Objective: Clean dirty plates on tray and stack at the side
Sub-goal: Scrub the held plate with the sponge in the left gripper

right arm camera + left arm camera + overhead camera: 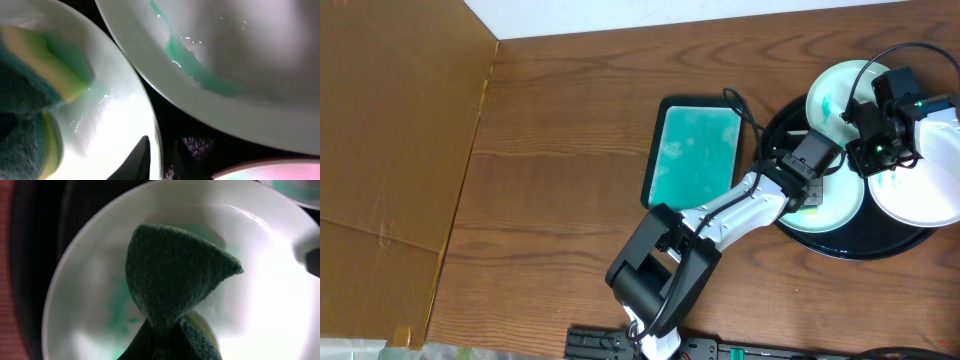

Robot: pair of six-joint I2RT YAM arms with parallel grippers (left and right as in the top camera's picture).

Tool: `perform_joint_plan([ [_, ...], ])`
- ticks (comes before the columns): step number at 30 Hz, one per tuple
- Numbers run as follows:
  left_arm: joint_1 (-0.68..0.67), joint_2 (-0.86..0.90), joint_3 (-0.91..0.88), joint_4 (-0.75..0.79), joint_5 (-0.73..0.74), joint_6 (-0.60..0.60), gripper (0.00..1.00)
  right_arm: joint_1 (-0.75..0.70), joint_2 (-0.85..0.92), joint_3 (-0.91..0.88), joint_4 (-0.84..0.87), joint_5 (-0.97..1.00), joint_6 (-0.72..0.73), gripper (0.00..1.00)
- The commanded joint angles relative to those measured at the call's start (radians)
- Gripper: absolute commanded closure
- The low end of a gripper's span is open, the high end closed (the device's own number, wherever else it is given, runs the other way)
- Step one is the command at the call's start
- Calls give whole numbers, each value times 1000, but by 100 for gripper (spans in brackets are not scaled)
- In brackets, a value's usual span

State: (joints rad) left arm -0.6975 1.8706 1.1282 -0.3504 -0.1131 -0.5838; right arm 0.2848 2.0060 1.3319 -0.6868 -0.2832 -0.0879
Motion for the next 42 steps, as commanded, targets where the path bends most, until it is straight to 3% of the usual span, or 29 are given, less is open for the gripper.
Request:
perform_joint_plan([
  [1,14,-1,0,-27,-126,56,93,11,10,-6,3,-2,-3,87],
  [12,14,-129,3,-27,-240,60,93,11,10,-6,2,-2,-3,86],
  [14,14,-129,2,-19,-196,43,93,11,10,-6,2,-2,-3,87],
  [19,14,-90,1,56,122,11,93,11,10,-6,3,-2,-3,87],
  [21,13,-57,1,87,162,-11,93,11,10,-6,3,-2,-3,87],
  [29,73,43,1,90,142,-11,93,11,10,-6,-2,-2,-3,92],
  [33,133,49,1,48,40,-11,93,11,10,-6,-2,-2,-3,98],
  [38,202,48,1,-9,-62,42,93,11,10,-6,-1,-2,-3,99],
  [42,235,38,2,-8,-59,60,93,11,10,-6,0,-2,-3,99],
])
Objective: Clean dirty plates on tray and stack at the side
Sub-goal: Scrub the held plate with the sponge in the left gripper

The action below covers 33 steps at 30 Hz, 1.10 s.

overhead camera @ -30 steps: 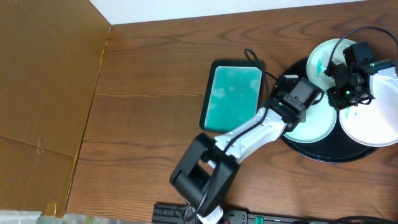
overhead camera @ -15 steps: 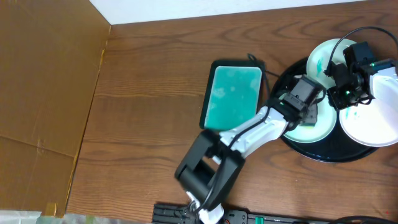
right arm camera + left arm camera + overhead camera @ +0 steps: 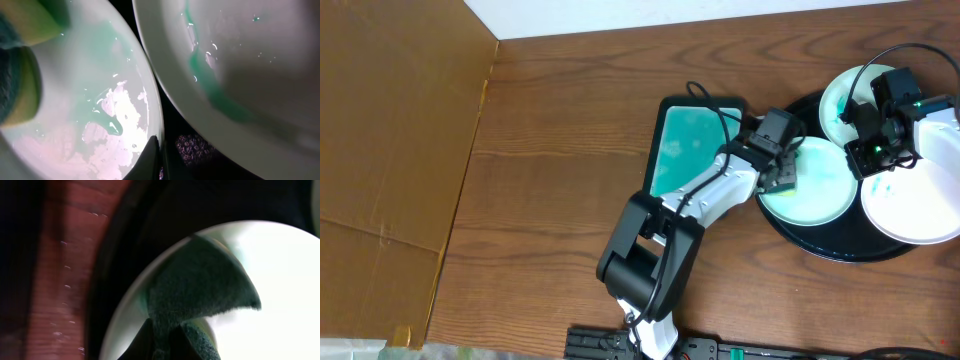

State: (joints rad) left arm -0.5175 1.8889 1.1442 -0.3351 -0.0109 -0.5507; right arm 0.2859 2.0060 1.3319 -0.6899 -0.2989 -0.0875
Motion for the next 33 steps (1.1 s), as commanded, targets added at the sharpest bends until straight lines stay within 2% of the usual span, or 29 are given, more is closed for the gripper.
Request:
perform_joint_plan([
  [1,56,10,-14,-23,-159,27,93,10,10,-6,3,14,-3,99],
  [10,55,-153,-3,-6,-130,23,93,10,10,-6,3,14,-3,99],
  [18,46,-135,-17,45,195,-9,93,10,10,-6,7,14,-3,98],
  [22,14,-79,-18,45,255,-11,93,10,10,-6,11,14,-3,98],
  [28,-27,-1,-21,6,242,1,93,10,10,-6,17,14,-3,99],
  [31,-25,4,-21,-41,119,0,93,10,10,-6,17,14,-3,98],
  [33,-24,4,-21,-76,-20,0,93,10,10,-6,16,14,-3,98],
])
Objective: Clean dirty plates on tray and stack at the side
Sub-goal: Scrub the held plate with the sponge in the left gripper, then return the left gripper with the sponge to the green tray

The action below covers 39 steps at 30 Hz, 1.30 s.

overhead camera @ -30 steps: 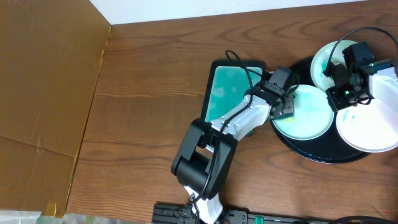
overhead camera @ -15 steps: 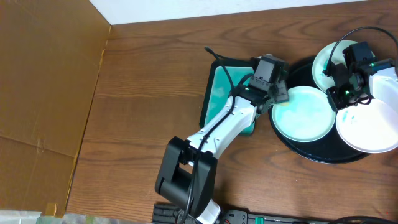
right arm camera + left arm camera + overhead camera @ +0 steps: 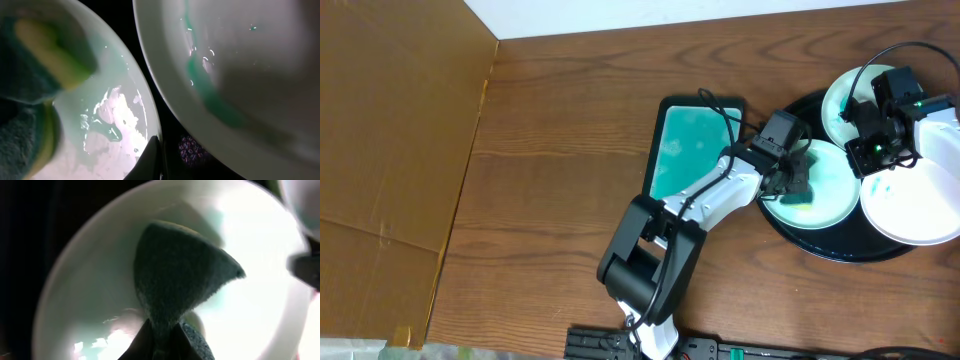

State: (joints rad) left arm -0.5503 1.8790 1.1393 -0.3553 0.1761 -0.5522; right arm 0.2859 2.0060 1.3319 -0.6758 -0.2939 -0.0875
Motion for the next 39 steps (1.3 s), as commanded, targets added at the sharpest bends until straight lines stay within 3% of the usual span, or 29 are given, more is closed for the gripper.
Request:
perform_joint_plan([
  [1,11,14,-16,-72,-279,2,93,10,10,-6,2,9,-3,98],
  [4,16,13,-16,-105,-432,2,93,10,10,-6,2,9,-3,99],
  [7,28,-1,-16,-114,-492,3,93,10,10,-6,2,9,-3,98],
  [11,33,-62,-13,-107,-488,2,93,10,10,-6,0,9,-3,99],
  [18,33,-255,-13,-63,-324,1,93,15,1,-4,0,-3,12,99],
  [27,122,-458,-13,-99,-385,32,93,63,-65,56,-49,16,12,99],
  [39,408,-479,-13,-232,-427,28,93,220,-194,141,-129,466,50,99],
])
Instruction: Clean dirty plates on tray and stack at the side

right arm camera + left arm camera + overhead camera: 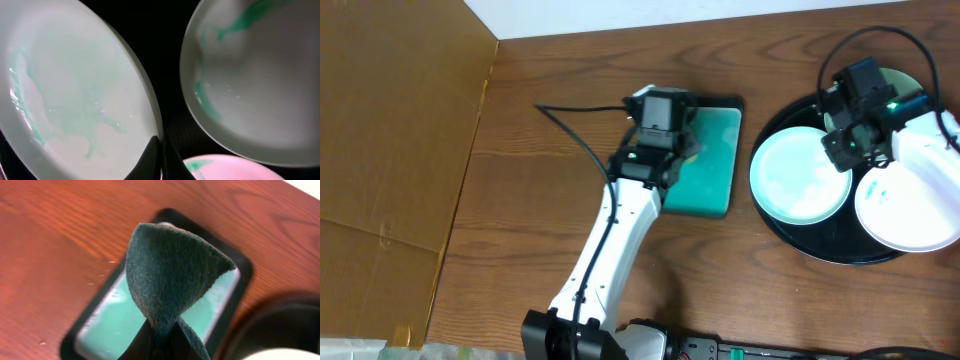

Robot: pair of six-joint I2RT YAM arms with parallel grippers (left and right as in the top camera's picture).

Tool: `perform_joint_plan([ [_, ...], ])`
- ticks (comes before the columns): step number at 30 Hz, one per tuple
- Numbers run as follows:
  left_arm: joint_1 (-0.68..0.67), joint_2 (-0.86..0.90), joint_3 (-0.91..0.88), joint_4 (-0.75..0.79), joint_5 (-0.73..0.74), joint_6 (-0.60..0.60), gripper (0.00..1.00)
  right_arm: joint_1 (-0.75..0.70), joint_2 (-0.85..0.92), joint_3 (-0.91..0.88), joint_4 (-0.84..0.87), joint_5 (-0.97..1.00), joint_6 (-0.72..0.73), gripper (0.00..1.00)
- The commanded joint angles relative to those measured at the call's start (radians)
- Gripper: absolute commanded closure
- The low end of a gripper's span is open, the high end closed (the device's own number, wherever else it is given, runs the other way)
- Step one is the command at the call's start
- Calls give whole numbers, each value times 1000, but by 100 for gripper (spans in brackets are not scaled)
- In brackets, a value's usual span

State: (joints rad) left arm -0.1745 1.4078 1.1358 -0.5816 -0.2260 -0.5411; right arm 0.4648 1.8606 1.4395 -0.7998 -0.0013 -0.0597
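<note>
My left gripper point(160, 341) is shut on a dark green sponge point(172, 275), held folded over the rectangular black dish of green liquid point(112, 325). In the overhead view this gripper point(672, 135) sits at the dish's point(712, 170) left end. My right gripper point(161, 154) is shut on the rim of a white plate point(75, 85) filmed with pale green smears. That plate point(798, 180) lies on the round black tray point(820, 245). A second plate point(255, 70) with green streaks lies beyond it, a third plate point(910, 205) to its right.
A brown cardboard wall point(395, 130) stands along the left. Wooden tabletop point(550, 100) lies between it and the dish. A black cable point(582, 108) runs from the left wrist across the wood. The round tray's edge point(280, 325) shows at the left wrist view's lower right.
My left gripper has moved left with the sponge, from the plate on the round tray to above the green-liquid dish. My right gripper still pinches the plate's rim.
The sponge was on the plate's right part, then at its left edge, then near its middle, while my right gripper held the rim each time. Now the sponge is off the plate and over the dish, and the plate shows a thin green film.
</note>
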Motion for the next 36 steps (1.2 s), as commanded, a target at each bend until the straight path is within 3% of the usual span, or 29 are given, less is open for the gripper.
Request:
perform_joint_plan([
  [1,46,-8,-10,-6,-25,17,93,57,-63,39,-5,222,22,99],
  [7,103,-8,-10,-19,-26,17,93,143,-139,72,-4,510,-6,99],
  [12,118,-8,-10,-28,-26,17,93,209,-177,73,14,626,-98,99],
  [28,118,-8,-10,-40,-26,18,93,276,-172,69,43,616,-148,99],
  [36,118,-8,-10,-43,-26,17,93,261,-134,63,14,449,-135,99],
])
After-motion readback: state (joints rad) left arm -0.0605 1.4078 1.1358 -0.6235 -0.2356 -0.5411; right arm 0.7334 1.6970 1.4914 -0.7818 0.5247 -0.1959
